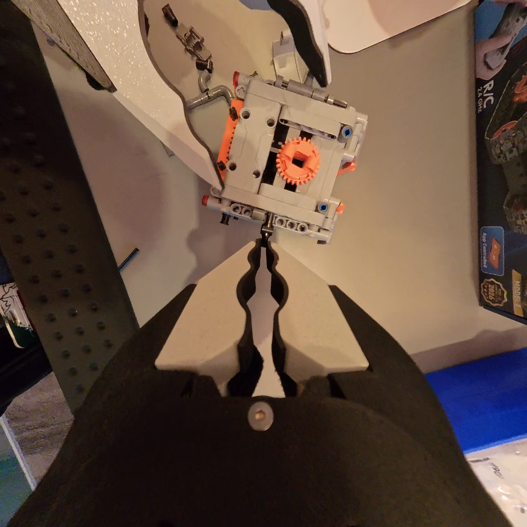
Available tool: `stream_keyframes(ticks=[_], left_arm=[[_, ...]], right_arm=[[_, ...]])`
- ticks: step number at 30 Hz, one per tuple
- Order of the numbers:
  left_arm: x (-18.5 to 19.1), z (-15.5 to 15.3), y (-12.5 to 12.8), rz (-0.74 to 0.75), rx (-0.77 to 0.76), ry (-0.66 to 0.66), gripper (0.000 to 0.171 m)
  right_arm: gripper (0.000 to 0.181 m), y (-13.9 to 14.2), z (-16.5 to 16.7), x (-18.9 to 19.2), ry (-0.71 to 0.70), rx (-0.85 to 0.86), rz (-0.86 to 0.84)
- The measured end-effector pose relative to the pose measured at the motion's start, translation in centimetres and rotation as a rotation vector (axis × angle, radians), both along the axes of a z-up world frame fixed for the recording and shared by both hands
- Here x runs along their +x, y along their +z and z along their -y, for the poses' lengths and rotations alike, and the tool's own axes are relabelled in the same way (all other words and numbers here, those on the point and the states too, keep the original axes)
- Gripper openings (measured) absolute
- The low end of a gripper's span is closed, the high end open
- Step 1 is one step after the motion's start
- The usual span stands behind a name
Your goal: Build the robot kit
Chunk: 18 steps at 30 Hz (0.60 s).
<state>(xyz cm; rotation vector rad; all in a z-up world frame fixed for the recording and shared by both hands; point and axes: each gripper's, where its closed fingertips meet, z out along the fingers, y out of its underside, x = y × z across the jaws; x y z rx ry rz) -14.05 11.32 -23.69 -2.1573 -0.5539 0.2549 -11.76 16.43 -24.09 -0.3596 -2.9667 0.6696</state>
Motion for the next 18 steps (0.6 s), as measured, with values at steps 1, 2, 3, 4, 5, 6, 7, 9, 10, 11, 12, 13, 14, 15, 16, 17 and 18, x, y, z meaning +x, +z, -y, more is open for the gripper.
stream_keyframes(ticks=[1,2,3,4,5,6,7,9,10,11,12,13,14,15,16,17,18], left_arm=[[-0.1,0.1,0.3,-0.022,-0.009,0.004,0.083],[-0.2,0.3,0.7,-0.044,-0.017,0.009,0.084],[-0.2,0.3,1.3,-0.071,-0.016,0.014,0.082],[0.0,0.1,2.0,-0.091,-0.006,0.002,0.076],[0.4,-0.2,2.5,-0.097,0.002,-0.019,0.072],[0.8,-0.6,3.0,-0.109,0.008,-0.041,0.066],[1.3,-1.2,3.5,-0.126,0.021,-0.067,0.059],[2.7,-2.7,4.0,-0.116,0.042,-0.139,0.052],[3.2,-3.3,4.2,-0.128,0.046,-0.168,0.048],[3.6,-3.8,4.4,-0.145,0.050,-0.195,0.042],[4.1,-4.2,4.4,-0.144,0.053,-0.233,0.035],[4.4,-4.4,4.3,-0.142,0.052,-0.252,0.031],[4.7,-4.6,4.4,-0.140,0.061,-0.271,0.023],[5.1,-4.8,4.5,-0.136,0.081,-0.296,0.016],[5.4,-5.0,4.6,-0.133,0.092,-0.315,0.014],[5.4,-5.0,4.6,-0.139,0.086,-0.318,0.012],[5.5,-5.0,4.6,-0.144,0.087,-0.321,0.009]], right_arm=[[0.000,0.1,-0.1,0.0,0.001,0.007,-0.005],[0.000,0.2,-0.2,0.0,0.002,0.008,-0.001],[0.000,0.3,-0.3,0.1,0.002,0.008,-0.001],[0.000,0.5,-0.5,0.2,0.001,0.005,-0.004],[0.000,0.8,-0.6,0.5,0.003,-0.012,0.002],[0.000,1.3,-0.5,0.9,0.009,-0.041,0.008],[0.000,2.0,-0.3,1.3,0.017,-0.078,0.005],[0.000,3.2,0.0,2.1,0.037,-0.142,-0.001],[0.000,3.6,0.1,2.3,0.038,-0.163,-0.003],[0.000,3.9,0.1,2.6,0.044,-0.181,-0.002],[0.000,4.0,0.2,2.9,0.050,-0.196,0.000],[0.000,4.2,0.2,3.1,0.054,-0.205,0.002],[0.000,4.2,0.1,3.2,0.060,-0.212,0.004],[0.000,4.3,0.1,3.4,0.065,-0.219,0.002],[0.000,4.4,0.0,3.5,0.067,-0.225,0.003],[0.000,4.4,0.0,3.6,0.070,-0.231,0.006],[0.000,4.4,-0.1,3.8,0.072,-0.237,0.010]])
